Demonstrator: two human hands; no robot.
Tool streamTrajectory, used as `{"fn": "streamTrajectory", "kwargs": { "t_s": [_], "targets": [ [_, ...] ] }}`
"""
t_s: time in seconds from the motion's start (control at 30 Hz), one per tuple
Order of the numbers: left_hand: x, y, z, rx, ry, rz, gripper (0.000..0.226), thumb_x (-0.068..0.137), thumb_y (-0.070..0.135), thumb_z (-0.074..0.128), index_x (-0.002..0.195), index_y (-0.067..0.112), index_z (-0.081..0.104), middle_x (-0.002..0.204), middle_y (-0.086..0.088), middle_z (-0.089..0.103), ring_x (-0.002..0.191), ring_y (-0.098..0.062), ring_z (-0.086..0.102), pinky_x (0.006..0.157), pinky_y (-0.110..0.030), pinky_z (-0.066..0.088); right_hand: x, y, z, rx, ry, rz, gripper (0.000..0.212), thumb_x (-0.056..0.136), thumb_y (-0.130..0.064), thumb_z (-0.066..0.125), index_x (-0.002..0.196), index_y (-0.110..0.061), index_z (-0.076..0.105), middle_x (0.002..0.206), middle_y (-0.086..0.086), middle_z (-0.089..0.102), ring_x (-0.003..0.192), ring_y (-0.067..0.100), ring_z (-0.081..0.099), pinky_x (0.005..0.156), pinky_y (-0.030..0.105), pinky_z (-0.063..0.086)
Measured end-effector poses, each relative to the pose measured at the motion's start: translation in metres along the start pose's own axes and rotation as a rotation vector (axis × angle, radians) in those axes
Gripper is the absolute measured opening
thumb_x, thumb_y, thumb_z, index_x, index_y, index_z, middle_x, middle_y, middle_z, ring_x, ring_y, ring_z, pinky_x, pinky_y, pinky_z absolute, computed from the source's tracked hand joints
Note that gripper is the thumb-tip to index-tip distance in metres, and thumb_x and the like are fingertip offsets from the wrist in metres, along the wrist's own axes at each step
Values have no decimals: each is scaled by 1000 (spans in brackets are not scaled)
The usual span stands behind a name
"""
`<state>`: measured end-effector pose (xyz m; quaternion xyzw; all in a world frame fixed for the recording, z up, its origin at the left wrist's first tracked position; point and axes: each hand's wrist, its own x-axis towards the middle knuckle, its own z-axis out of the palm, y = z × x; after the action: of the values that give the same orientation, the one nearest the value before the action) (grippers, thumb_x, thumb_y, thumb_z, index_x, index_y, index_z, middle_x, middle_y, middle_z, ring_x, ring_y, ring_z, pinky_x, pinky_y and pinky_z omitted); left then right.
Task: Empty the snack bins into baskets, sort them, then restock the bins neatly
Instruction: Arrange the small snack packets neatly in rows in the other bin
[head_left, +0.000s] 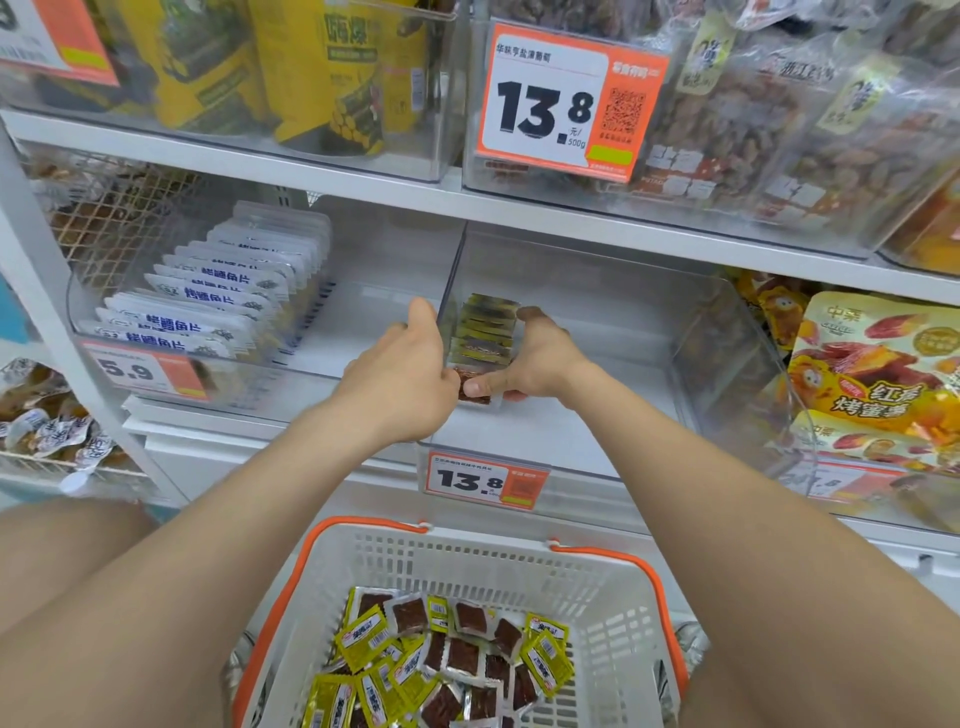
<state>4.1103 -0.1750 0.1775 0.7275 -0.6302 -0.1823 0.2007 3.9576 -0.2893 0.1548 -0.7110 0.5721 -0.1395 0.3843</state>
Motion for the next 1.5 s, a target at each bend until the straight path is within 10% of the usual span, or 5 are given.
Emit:
{"fn": "streamTrajectory", "kwargs": {
  "t_s": [0.3, 0.8, 1.2, 1.5],
  "targets": [
    [-2, 0, -1, 10, -2, 18, 18, 98, 18, 49, 107, 14, 34, 94, -9, 53, 89, -33, 57, 81, -54, 52, -7, -5, -2, 75, -60, 92, 57, 74, -15, 95, 80, -29, 40, 92, -6, 57, 104, 25, 68, 91, 43, 62],
    [-5, 1, -1, 34, 0, 26, 20, 99, 18, 49, 112, 13, 35, 95, -10, 52, 89, -34, 56, 77, -50, 51, -7, -7, 0, 95, -3, 138, 56, 65, -10, 99, 86, -17, 48, 103, 4, 57, 95, 28, 71, 74, 37, 65],
    [-4, -1, 1, 32, 20, 40, 19, 99, 18, 49, 109, 14, 34, 92, -7, 50, 89, -35, 55, 73, -46, 46, 6, 10, 8, 85, -78, 58, 60, 81, -12, 89, 123, -17, 46, 112, -2, 59, 118, 24, 59, 97, 33, 49],
    [-2, -1, 4, 40, 36, 53, 18, 98, 14, 48, 104, 15, 31, 89, -6, 45, 84, -35, 55, 68, -43, 43, 32, 29, 1, 118, -319, -63, 141, 82, -18, 89, 159, -32, -28, 162, -7, 35, 141, 14, 46, 112, 36, 49]
  ]
}}
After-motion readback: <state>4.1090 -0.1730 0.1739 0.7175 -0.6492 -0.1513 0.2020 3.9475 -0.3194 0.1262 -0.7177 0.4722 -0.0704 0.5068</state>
